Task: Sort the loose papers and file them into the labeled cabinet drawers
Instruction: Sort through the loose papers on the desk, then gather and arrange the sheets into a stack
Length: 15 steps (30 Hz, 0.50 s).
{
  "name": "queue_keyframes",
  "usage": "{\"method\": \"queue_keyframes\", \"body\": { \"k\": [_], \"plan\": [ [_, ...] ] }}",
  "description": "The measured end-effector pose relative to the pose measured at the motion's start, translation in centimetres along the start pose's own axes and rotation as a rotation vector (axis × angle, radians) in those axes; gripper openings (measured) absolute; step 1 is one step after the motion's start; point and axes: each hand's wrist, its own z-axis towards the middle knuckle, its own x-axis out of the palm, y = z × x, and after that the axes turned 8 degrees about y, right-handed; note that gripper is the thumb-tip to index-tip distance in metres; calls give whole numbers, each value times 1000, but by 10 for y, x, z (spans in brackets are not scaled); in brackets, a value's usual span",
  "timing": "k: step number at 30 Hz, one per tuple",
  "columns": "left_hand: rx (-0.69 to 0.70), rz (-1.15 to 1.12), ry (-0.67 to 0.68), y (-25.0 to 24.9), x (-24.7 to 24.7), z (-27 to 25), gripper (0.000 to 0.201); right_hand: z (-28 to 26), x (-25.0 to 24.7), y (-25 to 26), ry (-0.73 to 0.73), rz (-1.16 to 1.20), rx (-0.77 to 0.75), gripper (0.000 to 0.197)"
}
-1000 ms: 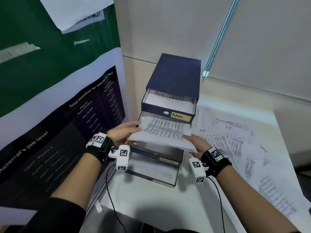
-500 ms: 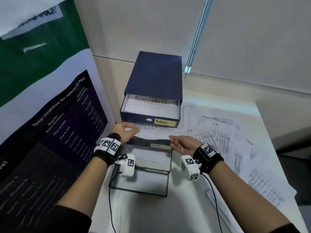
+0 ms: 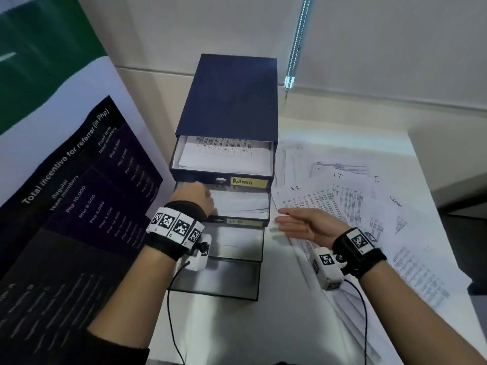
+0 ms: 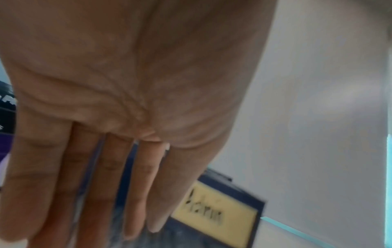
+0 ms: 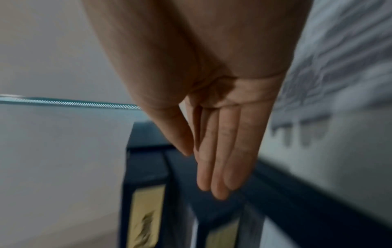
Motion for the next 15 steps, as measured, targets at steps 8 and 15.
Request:
{"method": "queue_keyframes", "body": {
  "k": [8,15],
  "plan": [
    [525,-648,420,-118,44,0,19,-7,-168,-21,-561,-365,25,36],
    [22,-560,485,-192,174,72,79,17,-234,-41,-751,-1044,142,77]
  ]
}}
